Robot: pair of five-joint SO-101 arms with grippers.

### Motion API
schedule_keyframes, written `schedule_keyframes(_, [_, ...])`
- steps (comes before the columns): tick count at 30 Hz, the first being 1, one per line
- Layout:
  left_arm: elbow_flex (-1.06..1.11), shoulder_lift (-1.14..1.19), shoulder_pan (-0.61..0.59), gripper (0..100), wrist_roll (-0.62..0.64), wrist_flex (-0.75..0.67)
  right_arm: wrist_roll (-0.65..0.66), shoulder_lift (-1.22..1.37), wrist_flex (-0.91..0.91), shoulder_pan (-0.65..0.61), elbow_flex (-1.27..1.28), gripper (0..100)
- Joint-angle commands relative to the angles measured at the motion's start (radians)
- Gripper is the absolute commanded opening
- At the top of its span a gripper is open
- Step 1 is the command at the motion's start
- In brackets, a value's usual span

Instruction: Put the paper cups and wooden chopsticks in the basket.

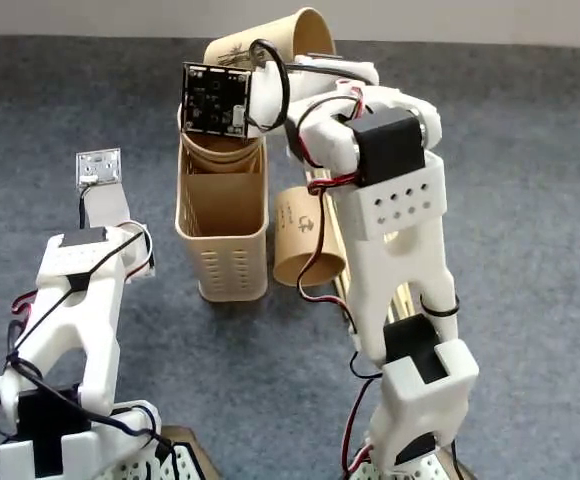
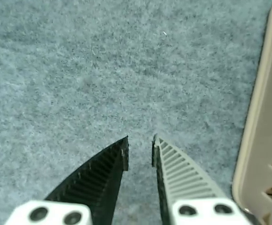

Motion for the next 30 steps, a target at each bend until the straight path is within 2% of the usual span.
schedule_keyframes(1, [-0.004, -0.021, 0.016, 11, 0.008, -0.008, -0.006, -0.019, -0.007, -0.004, -0.041, 11.5])
schedule_keyframes(5, [-0.005, -0.021, 0.016, 11, 0.008, -0.009, 0.064, -0.036, 0.073, -0.004, -0.073, 9.6])
schedule_keyframes(8, [-0.005, -0.021, 0.016, 11, 0.006, -0.011, 0.098, -0.067, 0.108, -0.008, -0.108, 0.2])
schedule_keyframes(17, [-0.001, -0.021, 0.016, 11, -0.026, -0.012, 0.095, -0.085, 0.108, -0.013, -0.108, 0.6])
schedule_keyframes(24, [-0.001, -0.021, 0.018, 11, -0.026, -0.012, 0.095, -0.056, 0.117, -0.090, -0.094, 0.6])
schedule_keyframes(30, [-0.001, -0.021, 0.018, 11, -0.026, -0.012, 0.173, -0.010, 0.117, -0.079, -0.042, 0.5])
